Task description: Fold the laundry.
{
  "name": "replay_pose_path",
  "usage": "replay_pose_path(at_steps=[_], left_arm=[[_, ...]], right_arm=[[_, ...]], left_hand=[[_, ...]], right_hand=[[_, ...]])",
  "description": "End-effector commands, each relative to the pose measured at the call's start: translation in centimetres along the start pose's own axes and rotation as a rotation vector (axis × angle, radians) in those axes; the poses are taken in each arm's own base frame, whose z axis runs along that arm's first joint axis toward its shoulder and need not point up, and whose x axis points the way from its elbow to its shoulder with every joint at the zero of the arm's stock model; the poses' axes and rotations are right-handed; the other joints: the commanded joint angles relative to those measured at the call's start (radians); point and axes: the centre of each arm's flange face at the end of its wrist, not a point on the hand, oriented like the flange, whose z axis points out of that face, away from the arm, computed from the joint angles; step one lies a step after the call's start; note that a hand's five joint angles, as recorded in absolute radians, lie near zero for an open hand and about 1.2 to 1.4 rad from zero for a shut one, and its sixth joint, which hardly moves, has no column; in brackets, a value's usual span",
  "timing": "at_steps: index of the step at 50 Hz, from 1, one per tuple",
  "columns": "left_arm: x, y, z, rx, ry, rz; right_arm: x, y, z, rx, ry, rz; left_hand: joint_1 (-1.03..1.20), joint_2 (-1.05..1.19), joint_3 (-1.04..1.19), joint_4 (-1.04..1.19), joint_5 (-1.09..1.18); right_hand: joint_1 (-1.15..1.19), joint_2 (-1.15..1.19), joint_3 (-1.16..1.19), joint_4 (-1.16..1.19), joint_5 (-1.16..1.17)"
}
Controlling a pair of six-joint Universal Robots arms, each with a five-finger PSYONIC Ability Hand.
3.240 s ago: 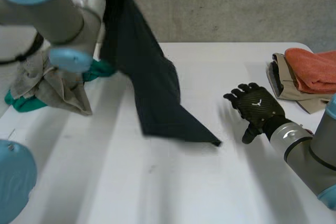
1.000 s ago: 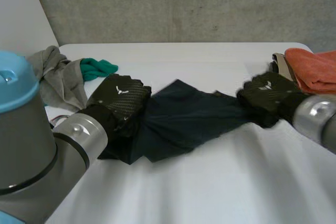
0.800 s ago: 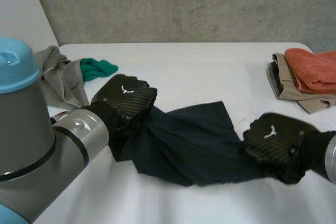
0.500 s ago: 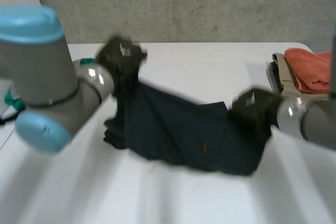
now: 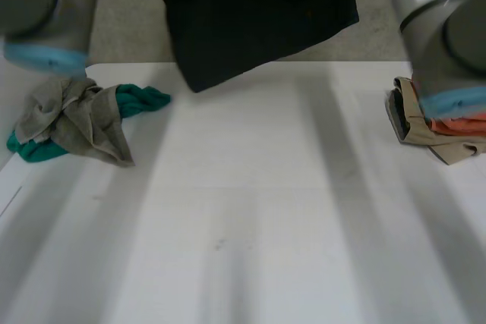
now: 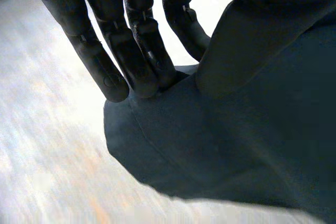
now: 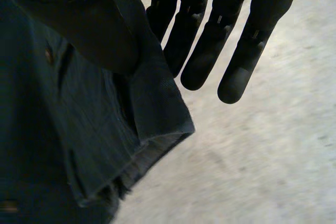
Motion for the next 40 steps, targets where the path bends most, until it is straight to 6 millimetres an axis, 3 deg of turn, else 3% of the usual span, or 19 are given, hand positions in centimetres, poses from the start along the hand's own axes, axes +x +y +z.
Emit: replay_pose_path(at_steps=[1, 2, 5, 6, 9, 10, 12, 13, 15, 16, 17, 20, 24, 31, 40], left_arm=[[3.5, 8.0, -7.3, -0.341, 0.098, 0.004], [4.4, 9.4, -9.4, -0.418, 0.128, 0.011], [6.1, 11.1, -12.8, -0.522, 0.190, 0.015], [7.1, 11.9, -15.0, -0.588, 0.234, 0.020], [8.4, 12.8, -18.2, -0.679, 0.300, 0.026], [9.1, 13.0, -19.8, -0.729, 0.334, 0.032], [9.5, 13.2, -21.1, -0.766, 0.364, 0.045], [9.6, 13.1, -21.8, -0.795, 0.381, 0.060], [9.6, 12.9, -22.1, -0.819, 0.390, 0.076], [9.5, 12.9, -22.3, -0.835, 0.390, 0.085], [9.3, 12.7, -22.5, -0.870, 0.393, 0.102], [8.4, 11.6, -22.2, -0.915, 0.389, 0.119], [6.5, 10.4, -21.0, -0.942, 0.348, 0.123], [3.1, 9.6, -19.6, -0.963, 0.264, 0.057], [2.1, 12.3, -19.2, -0.987, 0.276, -0.083]], right_arm=[[-4.8, 7.7, -3.5, -0.215, -0.170, 0.011], [-5.8, 9.7, -5.0, -0.295, -0.212, 0.019], [-7.3, 12.3, -7.9, -0.428, -0.285, 0.028], [-8.2, 13.7, -10.0, -0.514, -0.335, 0.034], [-9.4, 15.3, -13.1, -0.626, -0.406, 0.037], [-10.1, 16.0, -14.9, -0.684, -0.451, 0.035], [-10.5, 16.4, -16.4, -0.722, -0.485, 0.027], [-10.8, 16.5, -17.4, -0.741, -0.509, 0.019], [-10.9, 16.5, -18.0, -0.750, -0.521, 0.012], [-10.9, 16.4, -18.1, -0.748, -0.523, 0.010], [-10.7, 16.1, -18.2, -0.746, -0.521, 0.007], [-10.0, 14.9, -17.7, -0.725, -0.496, 0.014], [-8.6, 12.8, -17.0, -0.692, -0.446, 0.053], [-6.3, 10.8, -16.6, -0.704, -0.345, 0.207], [-5.7, 11.7, -17.6, -0.801, -0.347, 0.244]], left_hand=[[0.230, 0.193, 0.198, 0.197, 0.232], [0.230, 0.193, 0.198, 0.197, 0.232], [0.230, 0.193, 0.198, 0.197, 0.232], [0.230, 0.193, 0.198, 0.197, 0.232], [0.230, 0.193, 0.198, 0.197, 0.232], [0.230, 0.193, 0.198, 0.197, 0.232], [0.230, 0.193, 0.198, 0.197, 0.232], [0.088, 0.051, 0.056, 0.055, 0.090], [-0.077, -0.114, -0.109, -0.110, -0.075], [-0.148, -0.185, -0.179, -0.181, -0.145], [-0.363, -0.401, -0.395, -0.397, -0.361], [-0.745, -0.783, -0.777, -0.779, -0.743], [-0.905, -0.943, -0.937, -0.939, -0.903], [-0.906, -0.943, -0.938, -0.939, -0.903], [-0.750, -0.788, -0.782, -0.783, -0.748]], right_hand=[[0.316, 0.221, 0.213, 0.201, 0.184], [0.316, 0.221, 0.213, 0.201, 0.184], [0.316, 0.221, 0.213, 0.201, 0.184], [0.316, 0.221, 0.213, 0.201, 0.184], [0.316, 0.221, 0.213, 0.201, 0.184], [0.316, 0.221, 0.213, 0.201, 0.184], [0.316, 0.221, 0.213, 0.201, 0.184], [0.316, 0.221, 0.213, 0.201, 0.184], [0.316, 0.221, 0.213, 0.201, 0.184], [0.185, 0.090, 0.082, 0.070, 0.052], [-0.200, -0.295, -0.303, -0.315, -0.333], [-0.842, -0.936, -0.945, -0.956, -0.974], [-0.906, -1.000, -1.009, -1.020, -1.038], [-0.906, -1.000, -1.009, -1.020, -1.038], [-0.697, -0.792, -0.801, -0.812, -0.830]])
